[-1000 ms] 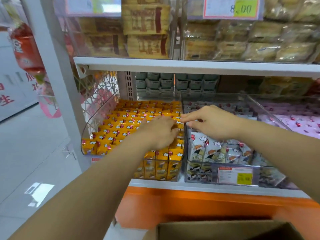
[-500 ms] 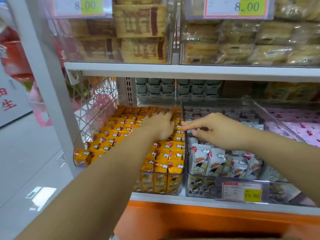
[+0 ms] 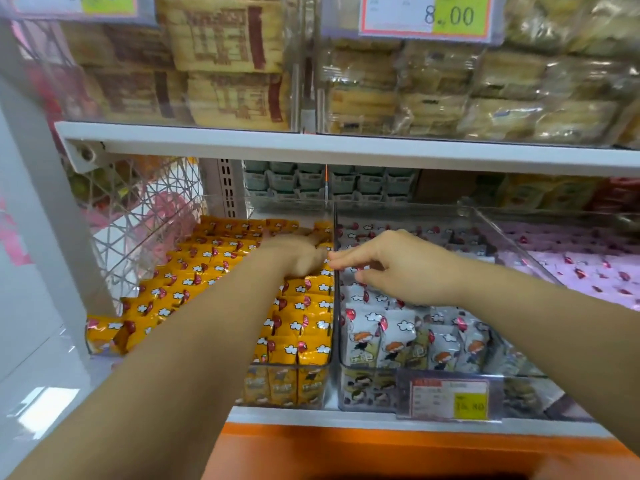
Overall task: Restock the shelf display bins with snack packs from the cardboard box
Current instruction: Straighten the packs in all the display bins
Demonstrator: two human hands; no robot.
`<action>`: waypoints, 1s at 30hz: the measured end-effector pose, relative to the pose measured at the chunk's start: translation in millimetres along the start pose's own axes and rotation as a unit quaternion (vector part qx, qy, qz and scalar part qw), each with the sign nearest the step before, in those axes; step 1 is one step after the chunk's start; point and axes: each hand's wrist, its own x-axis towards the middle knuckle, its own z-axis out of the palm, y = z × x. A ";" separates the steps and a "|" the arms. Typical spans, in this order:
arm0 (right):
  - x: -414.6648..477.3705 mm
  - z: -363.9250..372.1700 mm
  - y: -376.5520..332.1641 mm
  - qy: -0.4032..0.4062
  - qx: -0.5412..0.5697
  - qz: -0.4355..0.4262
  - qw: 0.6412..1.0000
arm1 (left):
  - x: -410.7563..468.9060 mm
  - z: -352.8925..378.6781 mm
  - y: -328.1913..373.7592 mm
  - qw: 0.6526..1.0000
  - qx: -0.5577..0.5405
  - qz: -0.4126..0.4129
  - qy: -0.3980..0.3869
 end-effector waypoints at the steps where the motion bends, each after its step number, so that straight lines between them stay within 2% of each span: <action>1: -1.4 0.1 -0.4 0.001 -0.003 0.002 1.000 | -2.6 -2.8 2.5 1.000 -0.017 -0.003 -0.010; 6: -5.1 -8.6 -18.2 -0.004 -0.019 0.022 1.000 | -37.3 -6.3 -19.9 0.991 -0.114 0.040 0.057; 9: -3.0 -9.9 -50.2 0.034 -0.056 0.019 0.998 | -90.6 -10.6 -53.1 0.977 -0.160 0.056 0.132; 12: 5.8 13.5 -93.5 0.048 -0.046 -0.043 0.997 | -155.7 -11.3 -88.2 0.950 -0.213 0.038 0.224; 15: 24.8 50.4 -133.9 -0.014 -0.022 -0.089 0.996 | -207.1 -3.0 -120.0 0.920 -0.261 -0.013 0.291; 17: 43.1 73.2 -153.1 -0.026 -0.030 -0.097 0.995 | -229.4 11.0 -136.7 0.903 -0.281 -0.056 0.321; 20: 81.6 96.0 -160.2 -0.010 -0.082 -0.025 0.996 | -245.0 41.7 -150.1 0.892 -0.301 -0.080 0.327; 23: 124.6 100.5 -148.3 0.000 -0.093 0.085 0.992 | -238.4 62.7 -155.4 0.900 -0.328 -0.071 0.279; 25: 145.1 101.6 -140.5 -0.013 -0.105 0.128 0.986 | -230.0 63.5 -159.5 0.891 -0.356 -0.070 0.271; 27: 154.8 104.7 -137.5 -0.027 -0.136 0.139 0.981 | -222.0 60.1 -164.1 0.882 -0.373 -0.073 0.279; 30: 151.4 105.1 -137.2 -0.052 -0.161 0.112 0.979 | -214.2 58.4 -169.8 0.873 -0.389 -0.074 0.283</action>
